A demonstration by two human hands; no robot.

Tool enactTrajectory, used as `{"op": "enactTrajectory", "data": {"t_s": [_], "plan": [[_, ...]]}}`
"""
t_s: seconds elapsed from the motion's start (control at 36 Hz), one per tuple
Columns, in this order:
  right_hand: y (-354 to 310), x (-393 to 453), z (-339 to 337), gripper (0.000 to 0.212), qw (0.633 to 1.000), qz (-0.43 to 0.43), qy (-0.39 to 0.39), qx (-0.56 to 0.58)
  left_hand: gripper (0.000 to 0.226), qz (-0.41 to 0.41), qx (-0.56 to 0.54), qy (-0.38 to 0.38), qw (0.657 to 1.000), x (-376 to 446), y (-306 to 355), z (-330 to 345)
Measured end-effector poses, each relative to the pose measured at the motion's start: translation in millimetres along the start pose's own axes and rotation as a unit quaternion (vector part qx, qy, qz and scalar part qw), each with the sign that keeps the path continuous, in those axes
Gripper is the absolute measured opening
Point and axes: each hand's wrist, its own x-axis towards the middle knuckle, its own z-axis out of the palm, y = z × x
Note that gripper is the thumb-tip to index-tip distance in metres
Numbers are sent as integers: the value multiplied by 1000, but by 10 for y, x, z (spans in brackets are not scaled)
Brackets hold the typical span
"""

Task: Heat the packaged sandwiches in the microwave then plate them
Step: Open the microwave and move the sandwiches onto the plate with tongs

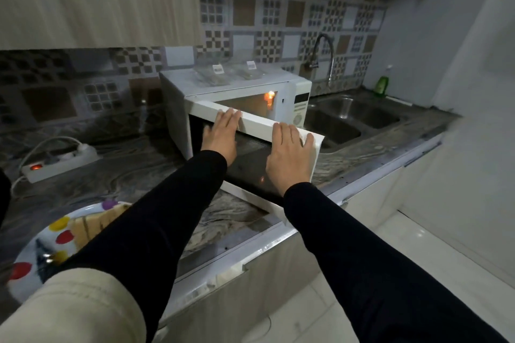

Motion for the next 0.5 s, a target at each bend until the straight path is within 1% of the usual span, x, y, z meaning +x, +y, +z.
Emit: {"op": "enactTrajectory", "data": {"t_s": [0.11, 0.19, 0.33, 0.42, 0.5], "plan": [[303, 279, 224, 59, 999, -41, 6, 35, 64, -17, 18, 4, 1000, 268, 231, 145], [514, 487, 359, 60, 994, -82, -16, 66, 60, -40, 25, 20, 999, 430, 334, 254], [803, 776, 512, 64, 984, -135, -56, 104, 60, -64, 43, 68, 995, 606, 421, 443], [895, 930, 640, 67, 980, -142, -69, 122, 62, -78, 52, 84, 992, 724, 436, 514], [970, 1036, 797, 71, 979, -139, -65, 133, 68, -86, 84, 89, 989, 801, 457, 597]]}}
